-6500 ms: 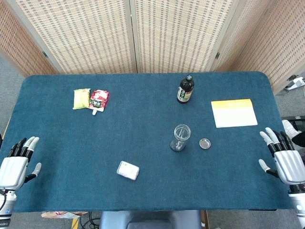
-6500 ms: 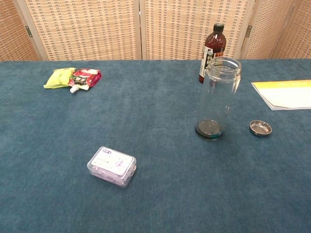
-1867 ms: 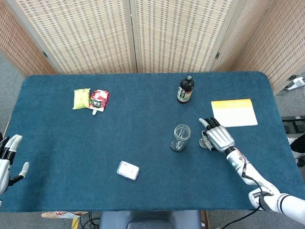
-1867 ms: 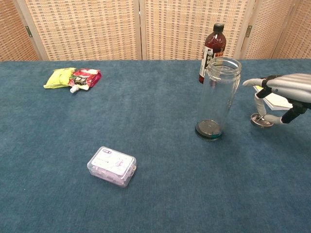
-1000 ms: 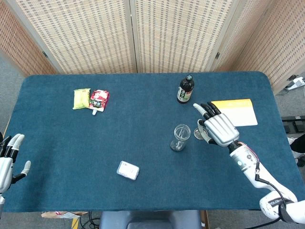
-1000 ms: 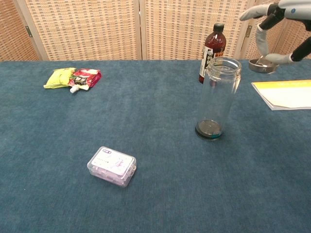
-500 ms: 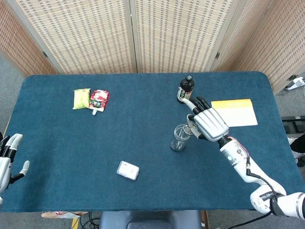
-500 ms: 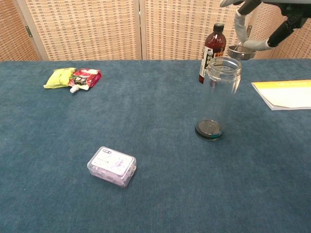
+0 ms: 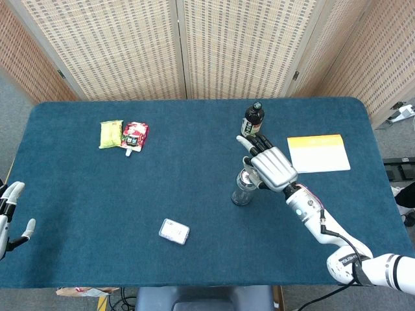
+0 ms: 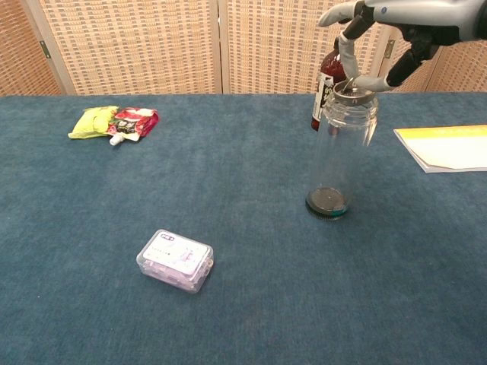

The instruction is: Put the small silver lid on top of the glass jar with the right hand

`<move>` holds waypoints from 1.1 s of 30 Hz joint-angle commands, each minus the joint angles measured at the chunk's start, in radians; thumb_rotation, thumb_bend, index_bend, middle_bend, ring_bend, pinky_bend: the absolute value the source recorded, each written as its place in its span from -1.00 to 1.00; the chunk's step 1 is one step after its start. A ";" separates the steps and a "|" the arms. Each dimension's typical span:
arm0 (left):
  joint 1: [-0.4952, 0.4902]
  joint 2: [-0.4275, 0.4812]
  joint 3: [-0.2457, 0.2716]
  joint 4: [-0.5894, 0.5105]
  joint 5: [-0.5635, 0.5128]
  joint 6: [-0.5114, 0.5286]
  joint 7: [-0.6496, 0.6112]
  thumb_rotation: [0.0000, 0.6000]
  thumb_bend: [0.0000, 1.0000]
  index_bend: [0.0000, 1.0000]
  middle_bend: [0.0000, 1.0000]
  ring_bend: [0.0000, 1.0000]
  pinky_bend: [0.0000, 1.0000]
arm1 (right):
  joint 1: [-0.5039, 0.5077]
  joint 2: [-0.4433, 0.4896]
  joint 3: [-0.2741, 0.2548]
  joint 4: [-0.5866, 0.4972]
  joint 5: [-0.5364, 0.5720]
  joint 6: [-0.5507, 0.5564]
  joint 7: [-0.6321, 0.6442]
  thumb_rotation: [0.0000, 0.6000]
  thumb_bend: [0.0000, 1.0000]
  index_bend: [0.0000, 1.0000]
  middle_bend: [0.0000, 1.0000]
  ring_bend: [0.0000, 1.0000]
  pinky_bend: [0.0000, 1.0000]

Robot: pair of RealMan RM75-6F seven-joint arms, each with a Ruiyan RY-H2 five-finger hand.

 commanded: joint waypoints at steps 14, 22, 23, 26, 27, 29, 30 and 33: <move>0.004 0.000 -0.001 0.000 0.002 0.008 0.003 1.00 -0.30 -1.00 -0.83 -1.00 -0.78 | 0.017 0.049 -0.040 -0.055 0.072 -0.017 -0.090 1.00 -0.18 -0.29 -1.00 -1.00 -1.00; 0.002 -0.001 -0.005 0.004 -0.003 0.005 0.002 1.00 -0.30 -1.00 -0.83 -1.00 -0.78 | 0.006 0.099 -0.035 -0.119 0.081 0.010 -0.069 1.00 -0.21 -0.51 -1.00 -1.00 -1.00; 0.002 -0.002 -0.005 0.005 -0.004 0.005 0.004 1.00 -0.30 -1.00 -0.83 -1.00 -0.78 | -0.001 0.110 -0.033 -0.128 0.073 0.017 -0.052 1.00 -0.22 -0.51 -1.00 -1.00 -1.00; 0.000 -0.005 -0.005 0.007 -0.005 0.002 0.014 1.00 -0.30 -1.00 -0.83 -1.00 -0.78 | -0.037 0.158 -0.027 -0.161 0.028 0.054 0.007 1.00 -0.23 -0.51 -1.00 -1.00 -1.00; 0.000 -0.006 -0.005 0.006 -0.006 0.001 0.017 1.00 -0.30 -1.00 -0.83 -1.00 -0.78 | -0.054 0.175 -0.029 -0.172 0.007 0.073 0.026 1.00 -0.23 -0.51 -1.00 -1.00 -1.00; -0.001 -0.009 -0.005 0.005 -0.006 -0.001 0.029 1.00 -0.30 -1.00 -0.83 -1.00 -0.78 | -0.108 0.213 -0.043 -0.192 -0.059 0.134 0.074 1.00 -0.23 -0.51 -1.00 -1.00 -1.00; -0.002 -0.010 -0.005 0.004 -0.006 -0.001 0.035 1.00 -0.30 -1.00 -0.83 -1.00 -0.78 | -0.138 0.223 -0.052 -0.193 -0.097 0.173 0.097 1.00 -0.24 -0.51 -1.00 -1.00 -1.00; -0.004 -0.015 -0.005 0.004 -0.010 -0.005 0.054 1.00 -0.30 -1.00 -0.83 -1.00 -0.78 | -0.269 0.232 -0.116 -0.145 -0.273 0.343 0.212 1.00 -0.24 -0.51 -1.00 -1.00 -1.00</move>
